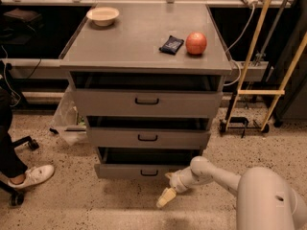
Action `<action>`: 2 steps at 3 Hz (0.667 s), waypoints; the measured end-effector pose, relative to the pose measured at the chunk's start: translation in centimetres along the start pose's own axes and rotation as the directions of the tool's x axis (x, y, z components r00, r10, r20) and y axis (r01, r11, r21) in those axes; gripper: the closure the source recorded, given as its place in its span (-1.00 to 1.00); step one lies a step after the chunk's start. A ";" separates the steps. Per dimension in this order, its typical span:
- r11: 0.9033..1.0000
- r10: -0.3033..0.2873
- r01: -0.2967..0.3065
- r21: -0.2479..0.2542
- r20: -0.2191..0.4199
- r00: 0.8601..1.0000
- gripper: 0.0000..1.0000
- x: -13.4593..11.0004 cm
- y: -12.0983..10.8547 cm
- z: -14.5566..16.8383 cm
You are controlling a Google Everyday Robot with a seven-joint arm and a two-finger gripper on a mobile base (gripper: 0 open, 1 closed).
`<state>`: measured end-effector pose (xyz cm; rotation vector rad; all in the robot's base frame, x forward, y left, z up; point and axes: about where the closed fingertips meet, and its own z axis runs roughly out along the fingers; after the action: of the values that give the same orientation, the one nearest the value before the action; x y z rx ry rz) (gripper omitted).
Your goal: Close bottom drawer
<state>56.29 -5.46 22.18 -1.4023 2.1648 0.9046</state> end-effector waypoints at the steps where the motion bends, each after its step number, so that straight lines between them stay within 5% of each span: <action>1: 1.000 0.009 -0.009 -0.006 0.001 1.000 -1.00 0.1 -0.5 0.4; 2: 0.999 0.030 -0.030 -0.029 0.014 0.999 -1.00 -0.4 -2.4 1.5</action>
Offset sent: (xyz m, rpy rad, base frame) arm 0.0891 -0.0063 -0.0172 0.0418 0.0129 -0.0672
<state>58.59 -4.78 20.64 -1.3757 2.1757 0.9576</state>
